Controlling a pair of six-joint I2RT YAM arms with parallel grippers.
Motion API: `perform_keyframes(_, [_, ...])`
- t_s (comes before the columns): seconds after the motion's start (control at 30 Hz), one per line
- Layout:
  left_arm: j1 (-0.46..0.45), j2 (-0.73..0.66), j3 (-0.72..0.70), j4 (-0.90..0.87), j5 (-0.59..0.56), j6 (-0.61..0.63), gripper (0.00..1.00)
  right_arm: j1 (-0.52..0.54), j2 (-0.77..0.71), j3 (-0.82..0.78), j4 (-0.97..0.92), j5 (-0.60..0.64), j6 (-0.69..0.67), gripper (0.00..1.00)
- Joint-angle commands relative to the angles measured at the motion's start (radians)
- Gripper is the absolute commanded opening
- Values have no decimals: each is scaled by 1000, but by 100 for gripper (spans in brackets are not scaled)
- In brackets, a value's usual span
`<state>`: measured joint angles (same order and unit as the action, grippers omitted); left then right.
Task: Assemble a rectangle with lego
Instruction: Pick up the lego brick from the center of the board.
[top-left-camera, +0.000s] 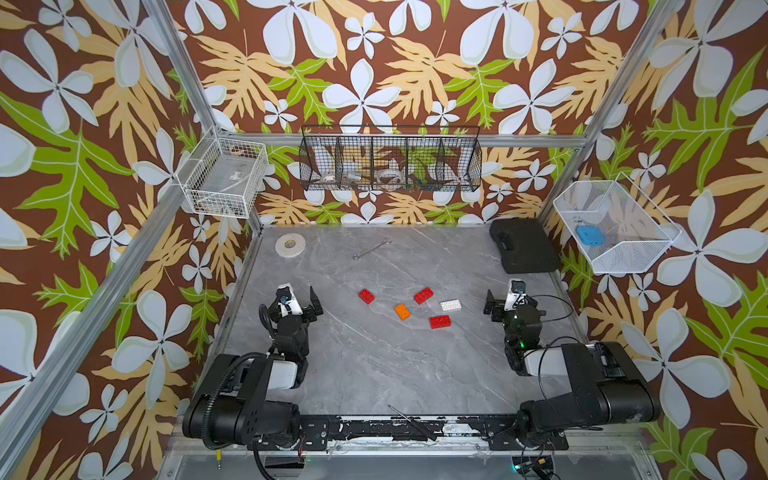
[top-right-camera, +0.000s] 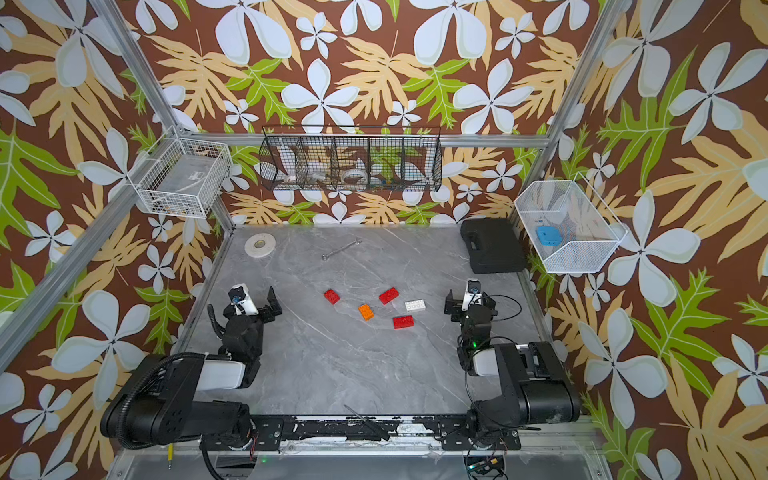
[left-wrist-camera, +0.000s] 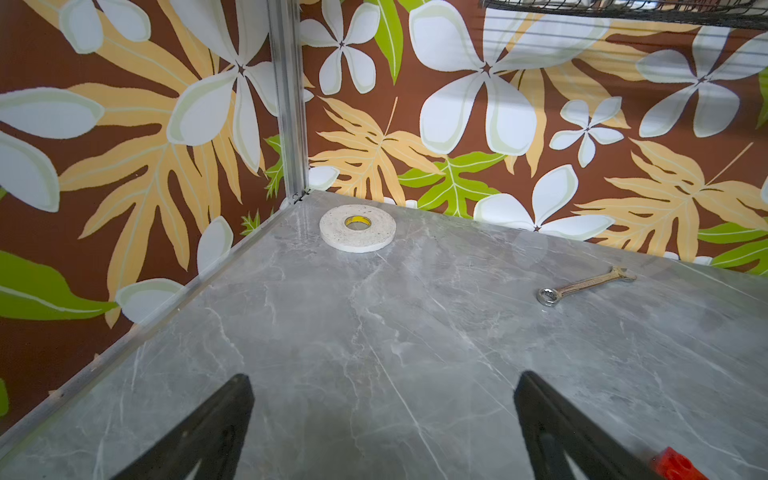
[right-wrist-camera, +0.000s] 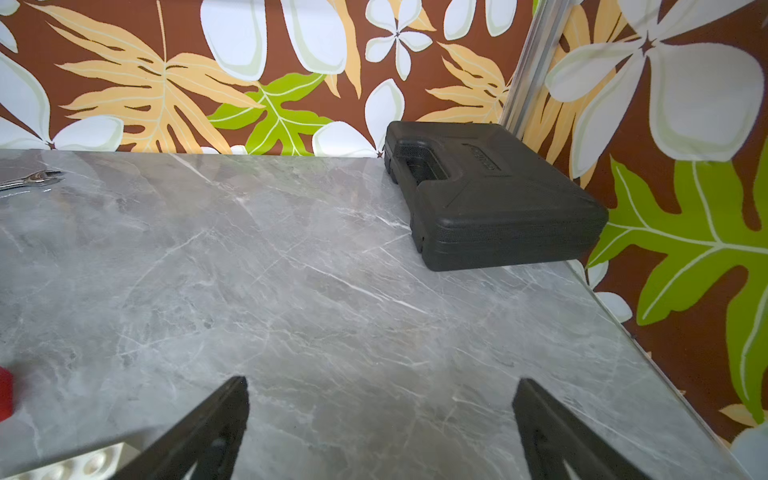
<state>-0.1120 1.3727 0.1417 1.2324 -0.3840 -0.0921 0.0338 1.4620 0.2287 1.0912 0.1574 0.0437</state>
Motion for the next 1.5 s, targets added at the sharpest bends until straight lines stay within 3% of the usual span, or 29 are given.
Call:
perform_keyframes(0.0, [2,0,0,44,3,3,100,1,0,1,27,1,-1,99])
perform_keyframes(0.83, [2,-26,2,23,-2,1,100,1,-5,-3,31,0,-1,99])
perform_keyframes(0.9, [2,-96,36,-100,15,4,100,0,-29,18,-2,28,6,99])
perform_keyframes(1.0, [13,-173,97,-271,7,-11,100,0,-144,161,-321,36,5,99])
perform_keyframes(1.07, [11,-205,120,-324,10,-15,100,1,-194,213,-398,20,4,98])
perform_keyframes(1.13, [12,-245,174,-464,-17,-91,100,1,-236,299,-537,7,27,96])
perform_keyframes(1.27, [11,-265,385,-927,-98,-283,100,4,-254,496,-805,-86,140,91])
perform_keyframes(1.33, [11,-237,494,-1123,-55,-334,100,42,-221,606,-934,-120,168,88])
perform_keyframes(1.47, [12,-152,656,-1399,77,-414,86,218,-94,863,-1170,-94,146,88])
